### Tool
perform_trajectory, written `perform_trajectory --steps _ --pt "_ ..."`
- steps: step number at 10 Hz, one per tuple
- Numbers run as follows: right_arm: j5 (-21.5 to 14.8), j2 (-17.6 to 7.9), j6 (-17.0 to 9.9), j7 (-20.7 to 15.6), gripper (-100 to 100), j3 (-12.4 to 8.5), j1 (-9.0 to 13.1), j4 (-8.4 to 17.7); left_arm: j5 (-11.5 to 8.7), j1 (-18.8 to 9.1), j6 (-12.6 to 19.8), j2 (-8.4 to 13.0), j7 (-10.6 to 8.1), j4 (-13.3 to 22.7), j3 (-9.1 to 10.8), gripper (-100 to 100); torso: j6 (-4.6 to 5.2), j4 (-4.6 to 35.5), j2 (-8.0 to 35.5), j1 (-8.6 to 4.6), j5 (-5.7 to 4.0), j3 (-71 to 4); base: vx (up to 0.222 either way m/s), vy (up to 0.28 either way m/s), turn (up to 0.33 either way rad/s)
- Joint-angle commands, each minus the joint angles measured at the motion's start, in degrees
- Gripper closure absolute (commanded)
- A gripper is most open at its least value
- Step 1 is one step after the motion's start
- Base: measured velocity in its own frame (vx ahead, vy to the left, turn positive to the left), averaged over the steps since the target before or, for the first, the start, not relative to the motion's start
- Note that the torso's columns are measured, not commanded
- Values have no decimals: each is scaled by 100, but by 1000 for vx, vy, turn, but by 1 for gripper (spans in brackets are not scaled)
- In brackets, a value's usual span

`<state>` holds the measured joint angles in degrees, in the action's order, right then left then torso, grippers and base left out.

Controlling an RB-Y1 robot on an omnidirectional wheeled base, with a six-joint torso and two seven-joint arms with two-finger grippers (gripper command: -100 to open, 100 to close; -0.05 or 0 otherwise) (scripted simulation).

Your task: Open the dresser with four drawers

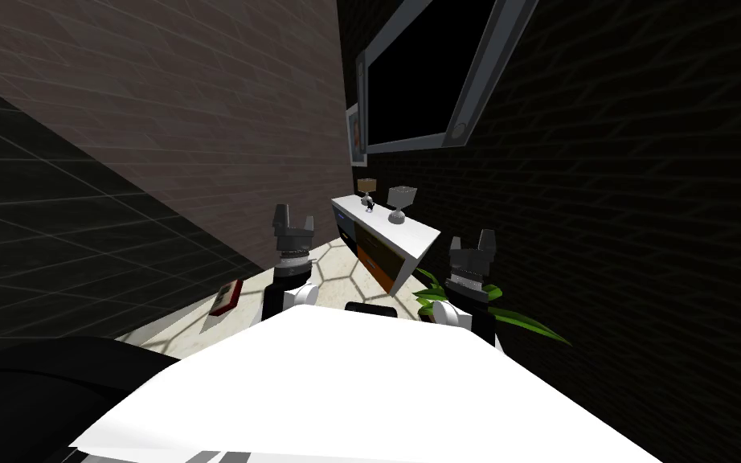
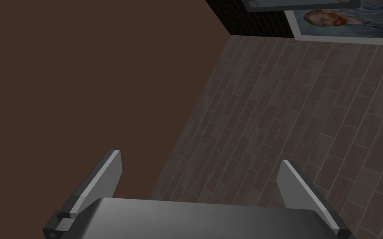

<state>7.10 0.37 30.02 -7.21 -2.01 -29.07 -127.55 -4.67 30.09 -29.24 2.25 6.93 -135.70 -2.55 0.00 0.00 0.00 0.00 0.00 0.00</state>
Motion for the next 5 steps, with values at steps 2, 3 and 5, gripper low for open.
perform_trajectory --steps 2,3,5 --pt "0 0 0 0 0 0 0 0 0 0 0 0 0 0 0 0 0 600 597 0 0 -1200 0 0 0" --pt "0 0 0 0 0 0 0 -1 0 0 0 0 0 -1 0 0 0 1006 1003 0 0 -2014 0 0 0" --pt "0 0 0 0 0 0 0 -1 0 0 0 0 0 -1 0 0 0 1846 1845 0 0 -3692 0 0 0"
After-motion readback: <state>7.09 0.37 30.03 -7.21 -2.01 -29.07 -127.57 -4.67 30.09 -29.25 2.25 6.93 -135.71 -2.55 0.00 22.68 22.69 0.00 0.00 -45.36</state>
